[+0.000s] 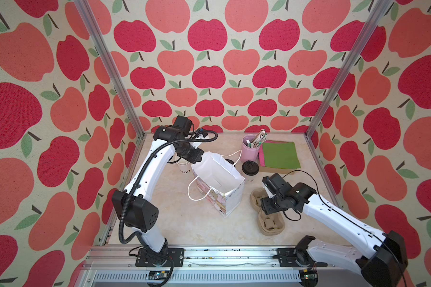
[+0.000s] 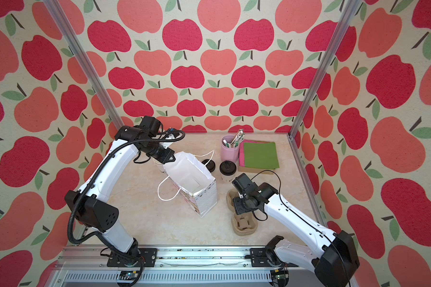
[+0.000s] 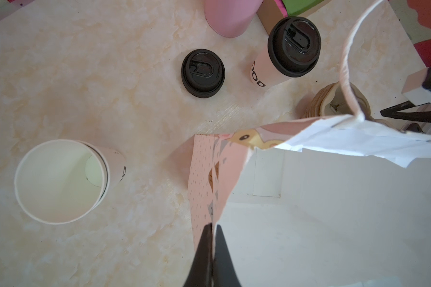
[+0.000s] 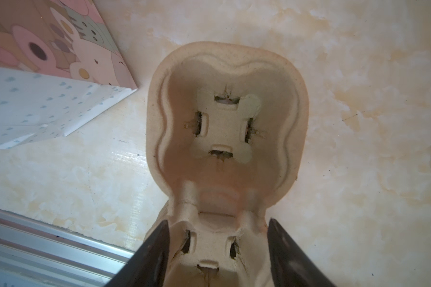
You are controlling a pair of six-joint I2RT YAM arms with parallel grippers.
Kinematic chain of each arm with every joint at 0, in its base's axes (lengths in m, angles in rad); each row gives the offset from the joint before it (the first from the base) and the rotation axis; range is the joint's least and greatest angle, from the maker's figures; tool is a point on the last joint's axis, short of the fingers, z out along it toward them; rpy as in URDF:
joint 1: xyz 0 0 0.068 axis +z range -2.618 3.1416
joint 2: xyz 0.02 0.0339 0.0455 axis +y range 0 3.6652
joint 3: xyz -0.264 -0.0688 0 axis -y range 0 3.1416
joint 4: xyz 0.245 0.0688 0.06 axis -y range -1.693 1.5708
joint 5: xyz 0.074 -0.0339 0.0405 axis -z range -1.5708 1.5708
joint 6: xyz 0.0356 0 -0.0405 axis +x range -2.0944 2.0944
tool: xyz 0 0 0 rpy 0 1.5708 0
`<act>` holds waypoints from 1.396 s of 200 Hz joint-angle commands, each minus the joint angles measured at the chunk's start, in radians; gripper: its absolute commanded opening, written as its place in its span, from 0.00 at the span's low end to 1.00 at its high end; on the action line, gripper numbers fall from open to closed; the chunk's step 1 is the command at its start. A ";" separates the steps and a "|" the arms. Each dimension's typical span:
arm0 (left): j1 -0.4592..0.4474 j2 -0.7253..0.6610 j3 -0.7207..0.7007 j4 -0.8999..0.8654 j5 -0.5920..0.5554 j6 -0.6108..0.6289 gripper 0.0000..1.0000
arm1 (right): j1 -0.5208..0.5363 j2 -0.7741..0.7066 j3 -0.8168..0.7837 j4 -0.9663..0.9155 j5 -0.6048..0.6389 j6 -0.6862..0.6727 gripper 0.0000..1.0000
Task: Pack a coffee takeout order
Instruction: Pick up the cup tray from the cup tray.
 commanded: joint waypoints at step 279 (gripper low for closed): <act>-0.008 -0.049 -0.069 0.045 -0.008 -0.002 0.00 | -0.044 0.029 -0.029 0.029 -0.081 0.028 0.28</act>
